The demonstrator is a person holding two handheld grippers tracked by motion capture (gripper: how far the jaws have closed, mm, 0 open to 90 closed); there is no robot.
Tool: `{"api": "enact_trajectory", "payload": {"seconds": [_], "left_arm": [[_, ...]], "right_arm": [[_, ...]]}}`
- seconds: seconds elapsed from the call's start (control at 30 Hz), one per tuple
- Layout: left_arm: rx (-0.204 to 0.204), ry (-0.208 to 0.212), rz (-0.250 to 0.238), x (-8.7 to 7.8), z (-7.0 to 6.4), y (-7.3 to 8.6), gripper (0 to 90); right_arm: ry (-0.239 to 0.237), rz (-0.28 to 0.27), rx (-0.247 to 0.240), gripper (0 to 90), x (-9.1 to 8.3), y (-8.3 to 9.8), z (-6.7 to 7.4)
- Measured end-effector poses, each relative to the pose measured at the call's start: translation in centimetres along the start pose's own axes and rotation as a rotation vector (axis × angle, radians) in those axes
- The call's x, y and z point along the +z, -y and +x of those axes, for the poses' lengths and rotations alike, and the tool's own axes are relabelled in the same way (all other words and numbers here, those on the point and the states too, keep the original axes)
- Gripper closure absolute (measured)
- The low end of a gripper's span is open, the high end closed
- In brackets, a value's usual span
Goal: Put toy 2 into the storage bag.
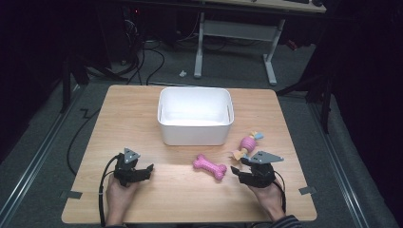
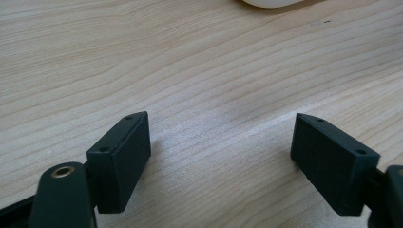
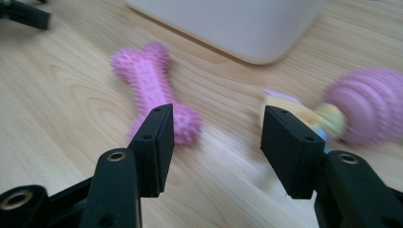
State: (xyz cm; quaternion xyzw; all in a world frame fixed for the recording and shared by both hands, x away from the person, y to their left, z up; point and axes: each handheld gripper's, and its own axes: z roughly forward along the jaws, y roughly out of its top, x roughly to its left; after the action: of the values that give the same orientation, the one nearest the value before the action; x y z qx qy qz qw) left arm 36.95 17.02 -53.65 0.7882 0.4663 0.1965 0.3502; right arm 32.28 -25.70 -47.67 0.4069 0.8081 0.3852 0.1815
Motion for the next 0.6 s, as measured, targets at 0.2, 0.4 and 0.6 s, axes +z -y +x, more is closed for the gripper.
{"api": "enact_trajectory", "payload": {"seconds": [0.2,0.4,0.6], "left_arm": [[-0.001,0.001,0.000,0.0,0.0,0.0,21.4],[-0.002,0.002,-0.001,0.0,0.0,0.0,21.4],[-0.002,0.002,-0.001,0.0,0.0,0.0,21.3]], "right_arm": [[-0.047,0.040,-0.044,45.9,1.2,-1.9,0.8],[-0.075,0.078,-0.092,47.3,2.6,-3.7,1.8],[-0.080,0.185,-0.128,48.4,4.5,-5.0,2.7]]}}
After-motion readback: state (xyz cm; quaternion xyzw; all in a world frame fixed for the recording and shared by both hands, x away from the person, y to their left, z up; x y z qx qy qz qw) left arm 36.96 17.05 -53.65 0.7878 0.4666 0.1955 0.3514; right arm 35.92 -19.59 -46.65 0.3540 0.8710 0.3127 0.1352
